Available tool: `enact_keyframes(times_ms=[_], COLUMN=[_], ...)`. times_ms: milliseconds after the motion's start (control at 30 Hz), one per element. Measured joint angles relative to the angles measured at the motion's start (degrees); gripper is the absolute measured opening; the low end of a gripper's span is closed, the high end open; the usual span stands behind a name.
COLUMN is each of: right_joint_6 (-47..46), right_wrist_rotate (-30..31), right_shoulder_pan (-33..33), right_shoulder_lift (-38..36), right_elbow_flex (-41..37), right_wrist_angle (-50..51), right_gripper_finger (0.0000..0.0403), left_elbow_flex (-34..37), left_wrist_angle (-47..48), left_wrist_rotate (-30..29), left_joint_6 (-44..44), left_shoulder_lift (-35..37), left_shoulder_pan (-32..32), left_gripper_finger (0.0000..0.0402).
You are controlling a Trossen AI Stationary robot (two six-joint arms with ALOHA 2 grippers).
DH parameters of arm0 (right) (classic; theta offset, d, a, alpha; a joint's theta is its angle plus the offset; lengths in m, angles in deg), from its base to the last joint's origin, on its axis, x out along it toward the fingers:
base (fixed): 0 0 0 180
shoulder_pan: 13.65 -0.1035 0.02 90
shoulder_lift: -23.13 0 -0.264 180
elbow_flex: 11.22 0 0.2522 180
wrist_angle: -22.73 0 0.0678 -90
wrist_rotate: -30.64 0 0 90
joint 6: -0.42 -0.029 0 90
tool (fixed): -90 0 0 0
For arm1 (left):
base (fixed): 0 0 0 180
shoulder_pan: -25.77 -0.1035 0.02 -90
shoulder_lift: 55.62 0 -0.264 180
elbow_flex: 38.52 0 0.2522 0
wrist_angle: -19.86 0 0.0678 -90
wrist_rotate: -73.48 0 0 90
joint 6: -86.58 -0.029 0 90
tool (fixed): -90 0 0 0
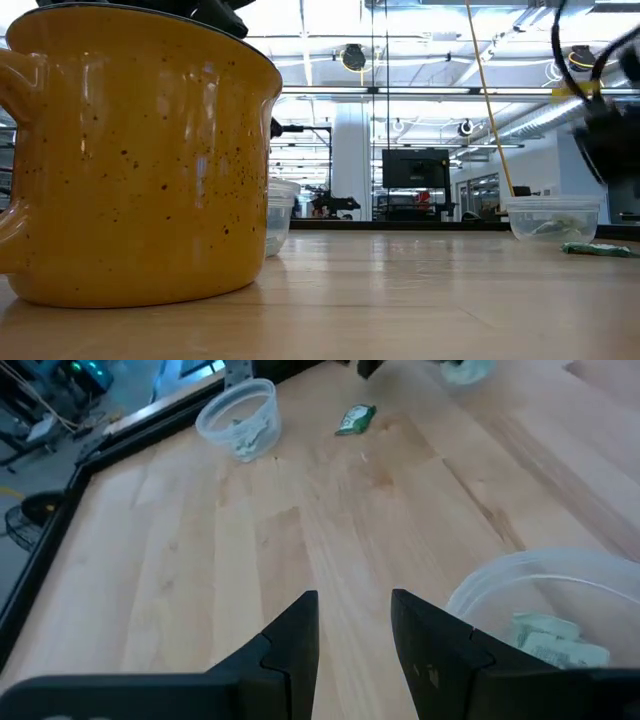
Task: Pick and place items into bin
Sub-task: Put the stevia packet into the right transparent bin
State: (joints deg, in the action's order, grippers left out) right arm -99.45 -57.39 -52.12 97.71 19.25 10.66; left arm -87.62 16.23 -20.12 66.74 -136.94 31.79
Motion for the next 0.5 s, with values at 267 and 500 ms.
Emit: enact_keyframes(times_ms=[267,500], right_joint_6=[24.69,42.27], right_wrist_rotate=[21.44,31.72], right_shoulder_pan=[2.81,6.68], right_shoulder_lift=[-12.64,-26.65], right_elbow_flex=[0.29,0.26], right_wrist_angle=[-0.75,12.81], right_gripper_finger=[0.0001,0.0000], left_elbow_flex=[0.00,0.00], left_wrist_angle=[-3.68,-4.43], left_wrist_rotate=[-0.04,0.02], left_joint_6=[-1.50,-1.48], left_shoulder_lift=[0.00,0.00], left_shoulder_pan=[-1.51,-4.00], left_gripper_finger=[0.0134,0.0134])
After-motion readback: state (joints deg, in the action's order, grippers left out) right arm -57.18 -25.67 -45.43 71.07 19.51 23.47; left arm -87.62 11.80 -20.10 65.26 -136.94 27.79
